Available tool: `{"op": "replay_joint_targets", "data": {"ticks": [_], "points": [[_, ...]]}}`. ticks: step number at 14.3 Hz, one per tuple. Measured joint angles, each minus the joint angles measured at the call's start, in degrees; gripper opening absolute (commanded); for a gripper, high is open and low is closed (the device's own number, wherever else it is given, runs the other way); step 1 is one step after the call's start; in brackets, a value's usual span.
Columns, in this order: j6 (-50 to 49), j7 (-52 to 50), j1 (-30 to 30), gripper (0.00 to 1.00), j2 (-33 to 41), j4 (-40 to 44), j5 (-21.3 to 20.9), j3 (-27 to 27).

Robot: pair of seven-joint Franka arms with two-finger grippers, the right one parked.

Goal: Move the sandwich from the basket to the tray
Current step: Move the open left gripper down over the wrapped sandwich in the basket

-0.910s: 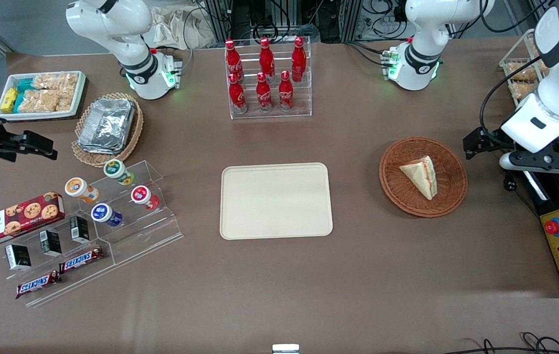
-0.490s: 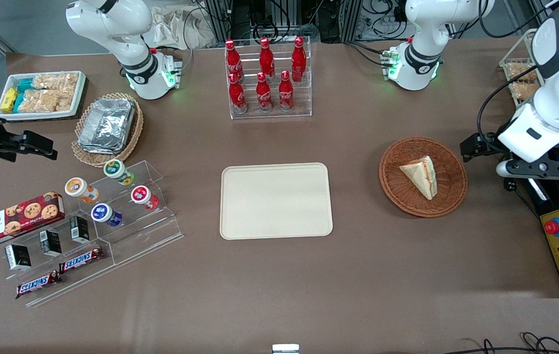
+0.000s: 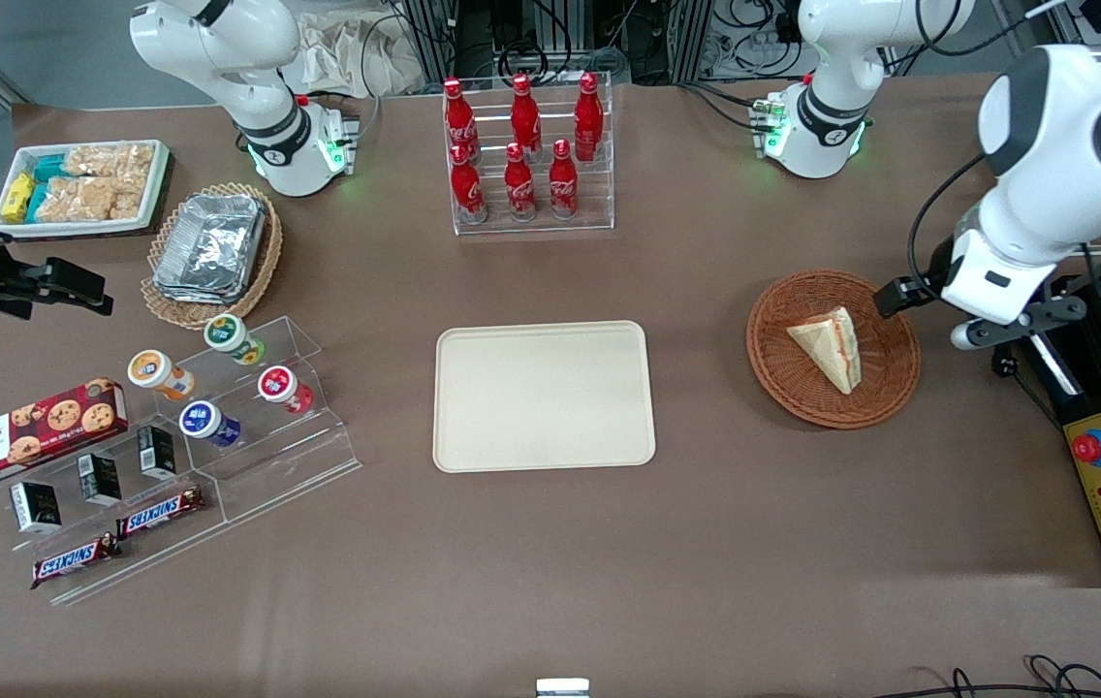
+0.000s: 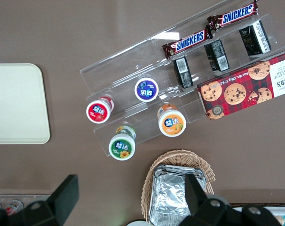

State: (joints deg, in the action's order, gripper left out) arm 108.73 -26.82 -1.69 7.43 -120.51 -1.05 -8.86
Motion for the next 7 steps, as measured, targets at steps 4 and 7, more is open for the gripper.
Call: {"op": "replay_joint_targets", "data": {"ticks": [4,7], "points": [[5.8,-9.6,0.0,1.00,2.5,-9.0,0.1,-0.2],[15.6,-16.0,0.1,1.00,2.1,-15.7,0.3,-0.3]]}}
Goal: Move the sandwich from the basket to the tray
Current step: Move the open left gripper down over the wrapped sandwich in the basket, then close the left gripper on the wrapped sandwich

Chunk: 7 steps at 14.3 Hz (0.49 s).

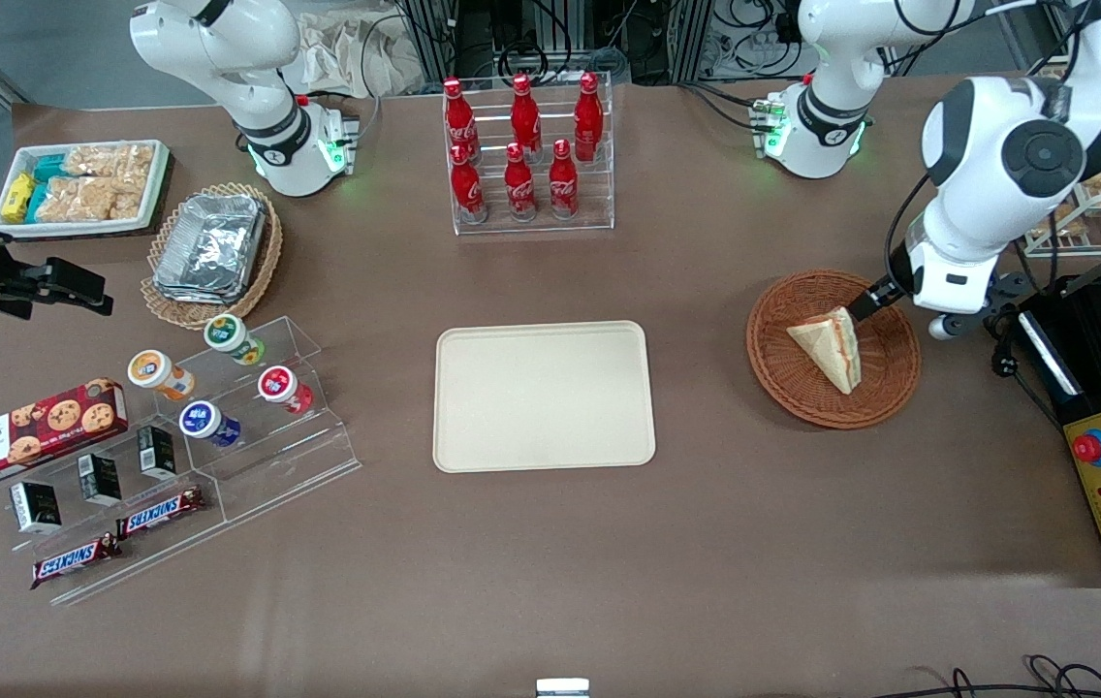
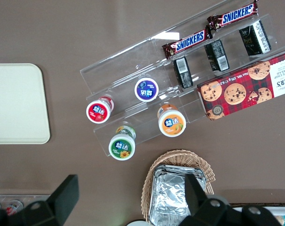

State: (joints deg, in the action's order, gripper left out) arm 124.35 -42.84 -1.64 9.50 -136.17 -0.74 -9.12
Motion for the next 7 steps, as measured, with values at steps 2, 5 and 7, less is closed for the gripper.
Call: {"op": "replay_joint_targets", "data": {"ticks": [2,5,7], "points": [[7.5,-4.2,0.1,1.00,-1.4,-4.1,0.1,-0.1],[13.8,-7.3,0.1,1.00,-5.3,-6.0,0.4,-0.2],[17.0,-7.8,0.1,1.00,-8.1,-6.7,0.4,-0.2]]}}
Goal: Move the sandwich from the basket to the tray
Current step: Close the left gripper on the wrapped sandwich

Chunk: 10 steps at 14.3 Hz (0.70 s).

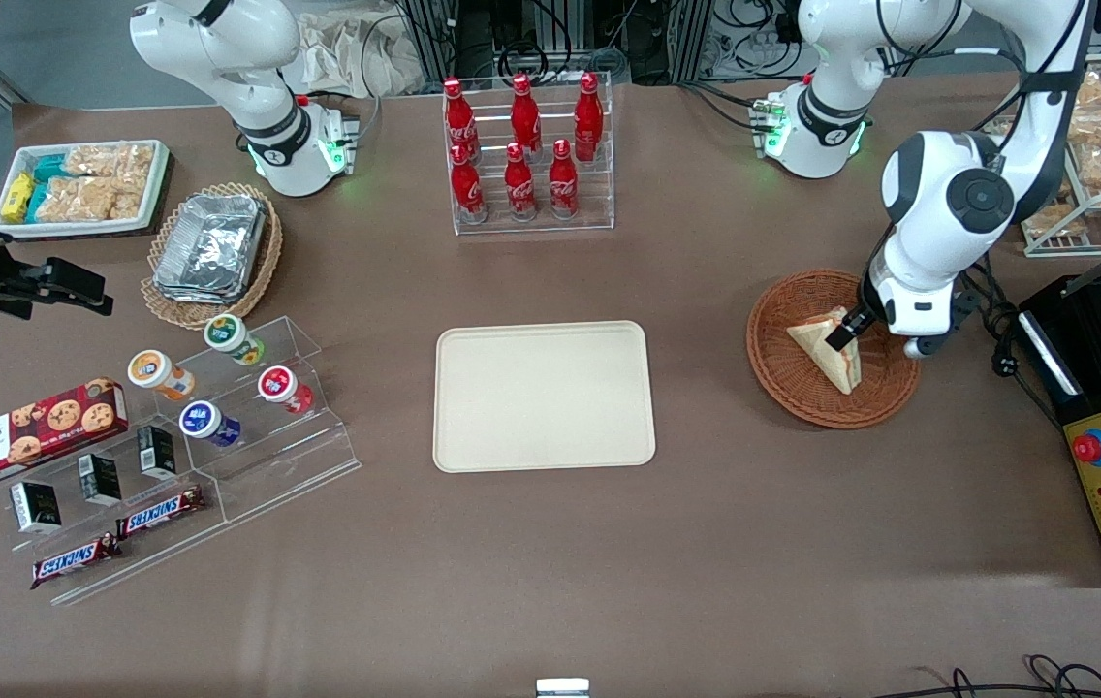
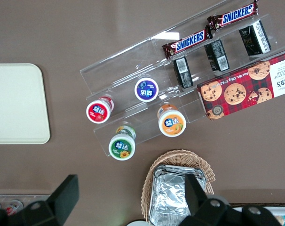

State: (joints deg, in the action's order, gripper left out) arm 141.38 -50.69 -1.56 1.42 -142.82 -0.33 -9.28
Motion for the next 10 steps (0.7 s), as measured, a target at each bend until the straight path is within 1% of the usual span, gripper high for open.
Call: {"op": "replay_joint_targets", "data": {"ticks": [4,5,6,7,10], "points": [[8.3,0.0,0.0,0.99,-3.5,-3.9,0.1,0.0],[9.8,0.1,0.0,0.86,-4.3,-4.6,0.2,0.0],[10.8,0.2,0.0,0.45,-5.0,-5.0,0.2,0.0],[11.5,0.2,0.0,0.00,-5.7,-5.1,0.3,0.0],[12.0,0.0,-0.1,0.00,-6.3,-5.1,0.5,0.1]]}}
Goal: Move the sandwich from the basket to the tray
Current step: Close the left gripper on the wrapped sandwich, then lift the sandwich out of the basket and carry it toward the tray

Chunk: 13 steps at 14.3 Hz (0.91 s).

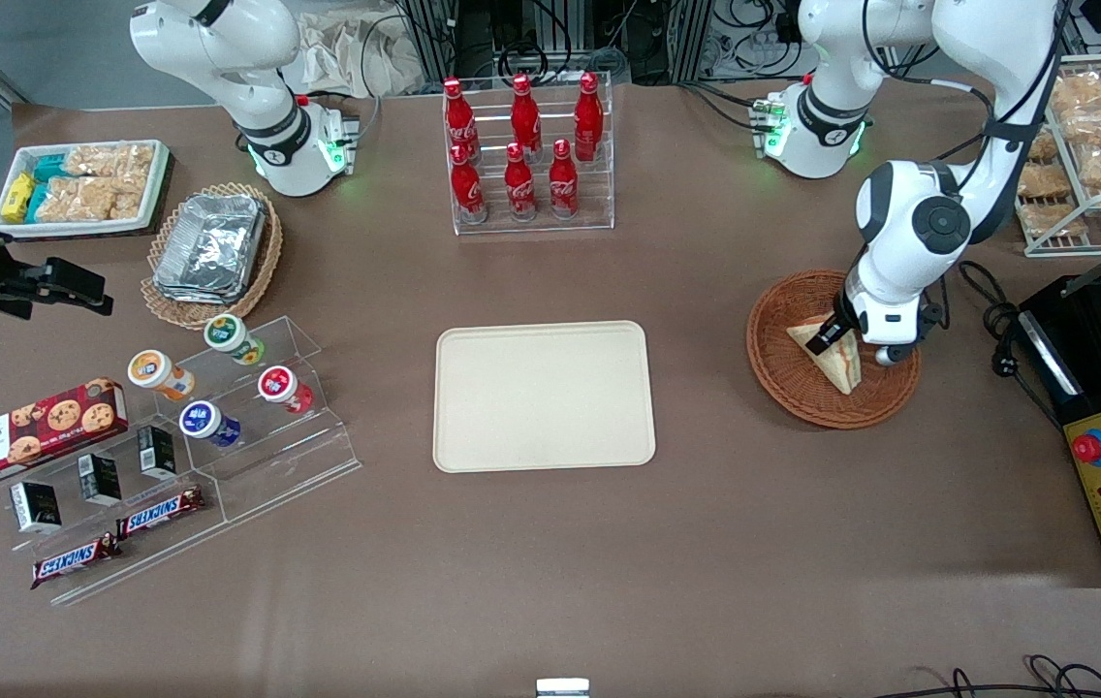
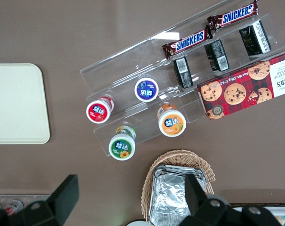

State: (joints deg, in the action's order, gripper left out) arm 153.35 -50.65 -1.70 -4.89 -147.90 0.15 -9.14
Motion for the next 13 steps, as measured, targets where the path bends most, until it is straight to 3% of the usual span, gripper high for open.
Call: {"op": "replay_joint_targets", "data": {"ticks": [6,10,13], "points": [[-2.5,0.8,0.1,0.00,1.9,1.6,-0.2,0.0],[-21.0,7.9,0.1,0.00,8.9,10.0,-0.3,-0.1],[-40.0,15.8,0.1,0.00,11.6,22.6,1.1,-0.1]]}}
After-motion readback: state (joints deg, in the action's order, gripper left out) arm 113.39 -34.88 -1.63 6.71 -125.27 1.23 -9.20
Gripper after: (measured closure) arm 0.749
